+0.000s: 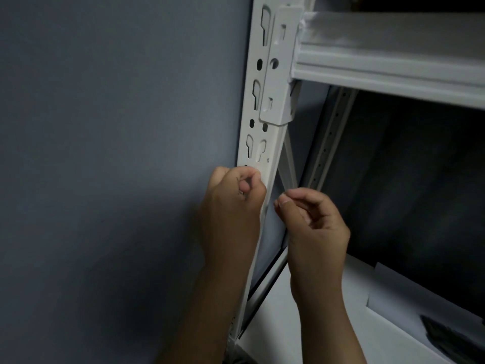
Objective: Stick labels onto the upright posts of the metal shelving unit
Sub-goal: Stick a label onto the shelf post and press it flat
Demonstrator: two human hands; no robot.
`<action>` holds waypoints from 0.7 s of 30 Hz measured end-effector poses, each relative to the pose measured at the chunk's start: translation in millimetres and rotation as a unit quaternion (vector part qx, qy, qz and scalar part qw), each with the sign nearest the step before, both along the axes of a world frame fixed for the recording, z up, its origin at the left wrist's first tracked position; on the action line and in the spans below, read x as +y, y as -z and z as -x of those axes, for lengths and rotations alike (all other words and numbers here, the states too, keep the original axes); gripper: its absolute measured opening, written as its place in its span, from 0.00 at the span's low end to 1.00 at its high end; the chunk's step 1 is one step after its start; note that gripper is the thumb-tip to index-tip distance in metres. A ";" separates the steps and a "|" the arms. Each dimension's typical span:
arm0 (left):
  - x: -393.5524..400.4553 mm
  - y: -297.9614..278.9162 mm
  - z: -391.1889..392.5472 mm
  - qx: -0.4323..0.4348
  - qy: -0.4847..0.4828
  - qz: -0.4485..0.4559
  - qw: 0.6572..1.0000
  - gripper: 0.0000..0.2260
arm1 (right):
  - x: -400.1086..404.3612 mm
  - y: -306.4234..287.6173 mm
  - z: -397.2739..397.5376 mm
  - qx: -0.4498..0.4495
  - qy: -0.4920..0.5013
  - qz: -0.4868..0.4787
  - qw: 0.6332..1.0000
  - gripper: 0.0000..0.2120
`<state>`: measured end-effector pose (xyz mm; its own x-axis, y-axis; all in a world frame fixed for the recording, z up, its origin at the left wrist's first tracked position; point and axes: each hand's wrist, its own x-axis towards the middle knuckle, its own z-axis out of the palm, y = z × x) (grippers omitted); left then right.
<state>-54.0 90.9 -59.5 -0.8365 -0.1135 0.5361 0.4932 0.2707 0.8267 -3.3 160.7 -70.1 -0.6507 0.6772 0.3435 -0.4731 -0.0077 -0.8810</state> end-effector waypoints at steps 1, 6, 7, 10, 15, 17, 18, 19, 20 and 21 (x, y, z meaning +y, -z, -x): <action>0.6 0.2 -0.4 0.000 0.000 -0.003 1.000 0.05 | -0.3 -0.1 -0.1 0.000 0.002 -0.001 1.000 0.06; 1.5 -0.1 -1.7 0.015 -0.017 0.011 1.000 0.05 | -1.5 -0.6 0.8 -0.003 0.005 -0.003 1.000 0.06; 1.4 0.6 -1.0 0.018 -0.017 0.014 1.000 0.04 | -2.2 -0.7 1.3 -0.002 0.005 -0.002 1.000 0.06; 1.6 2.3 1.5 0.034 -0.017 0.018 0.999 0.03 | -4.0 -1.1 2.6 -0.002 0.004 -0.002 1.000 0.06; 0.9 1.8 -1.1 0.048 -0.041 0.055 0.996 0.04 | -3.9 -0.7 3.5 -0.005 0.001 0.004 1.000 0.06; 0.2 2.0 -0.3 0.056 -0.053 0.058 0.995 0.04 | -3.2 -0.9 3.4 -0.004 -0.001 0.008 1.000 0.06; -0.4 1.8 0.9 0.054 -0.057 0.052 0.996 0.04 | -2.9 -0.9 3.4 -0.004 -0.002 0.010 1.000 0.07; -1.2 0.8 1.8 0.048 -0.060 0.044 0.996 0.04 | -2.6 -0.8 3.5 -0.004 -0.002 0.010 1.000 0.07; -2.0 0.2 2.9 0.040 -0.060 0.040 0.997 0.04 | -2.6 -1.0 3.7 -0.006 -0.003 0.008 1.000 0.07; -2.7 -0.4 2.9 0.034 -0.057 0.039 0.997 0.05 | -2.6 -1.1 3.9 -0.007 -0.003 0.007 1.000 0.07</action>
